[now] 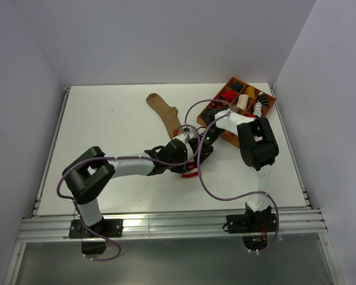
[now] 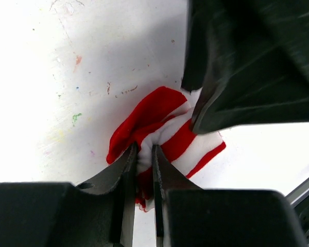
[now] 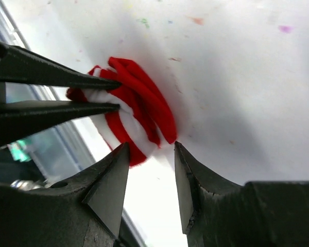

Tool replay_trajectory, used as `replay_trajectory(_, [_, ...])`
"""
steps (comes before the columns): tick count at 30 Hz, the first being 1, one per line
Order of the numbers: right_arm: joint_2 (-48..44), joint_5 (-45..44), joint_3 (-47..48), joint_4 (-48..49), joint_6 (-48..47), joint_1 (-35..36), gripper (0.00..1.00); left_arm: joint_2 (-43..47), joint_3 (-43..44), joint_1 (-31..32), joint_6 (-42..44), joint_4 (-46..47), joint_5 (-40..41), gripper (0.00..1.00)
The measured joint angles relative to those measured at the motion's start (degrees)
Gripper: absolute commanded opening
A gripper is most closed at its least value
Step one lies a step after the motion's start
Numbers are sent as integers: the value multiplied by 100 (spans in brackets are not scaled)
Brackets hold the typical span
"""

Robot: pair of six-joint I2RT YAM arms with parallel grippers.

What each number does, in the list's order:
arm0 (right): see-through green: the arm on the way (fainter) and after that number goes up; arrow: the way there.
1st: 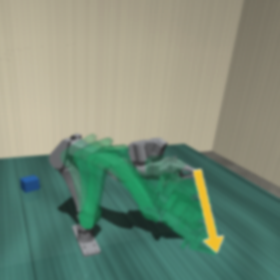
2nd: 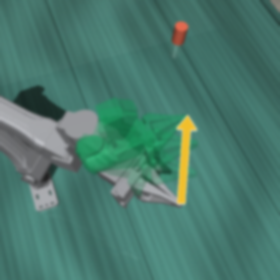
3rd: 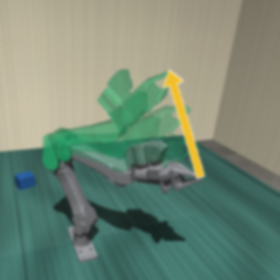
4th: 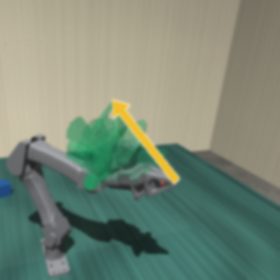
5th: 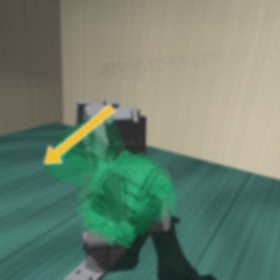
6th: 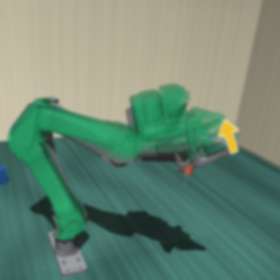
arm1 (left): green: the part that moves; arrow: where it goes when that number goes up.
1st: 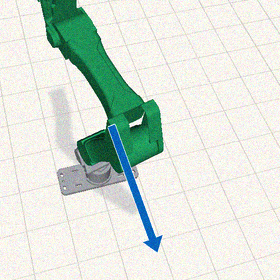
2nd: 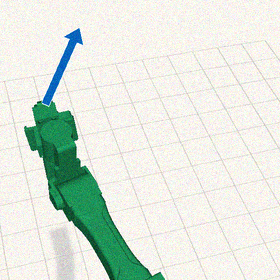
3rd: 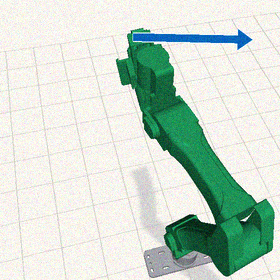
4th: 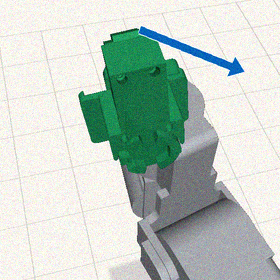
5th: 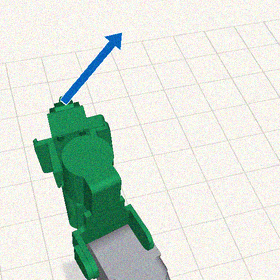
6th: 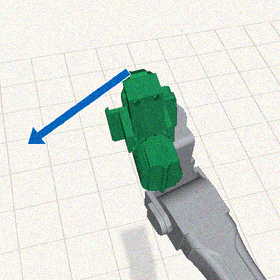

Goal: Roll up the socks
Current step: Roll the sock at the center of the board.

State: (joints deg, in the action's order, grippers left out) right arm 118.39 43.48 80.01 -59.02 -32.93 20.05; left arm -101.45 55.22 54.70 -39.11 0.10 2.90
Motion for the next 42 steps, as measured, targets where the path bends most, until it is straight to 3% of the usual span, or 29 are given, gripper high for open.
replay_trajectory(18, [-2006, -393, -1631, 1751, -127, -662, 48, -581, 1012, -61, -546, -1093, -511, 0])
replay_trajectory(29, [-2365, -367, -2094, 2197, -286, -999, 45, -761, 1174, -323, -608, -1272, -1113, 0])
replay_trajectory(34, [-3136, -518, -2592, 2529, -542, -728, 49, -859, 1233, -455, -603, -1309, -1491, 0])
replay_trajectory(42, [-4240, -931, -3665, 3257, -1132, 284, 52, -1093, 1429, -719, -621, -1480, -2164, 0])
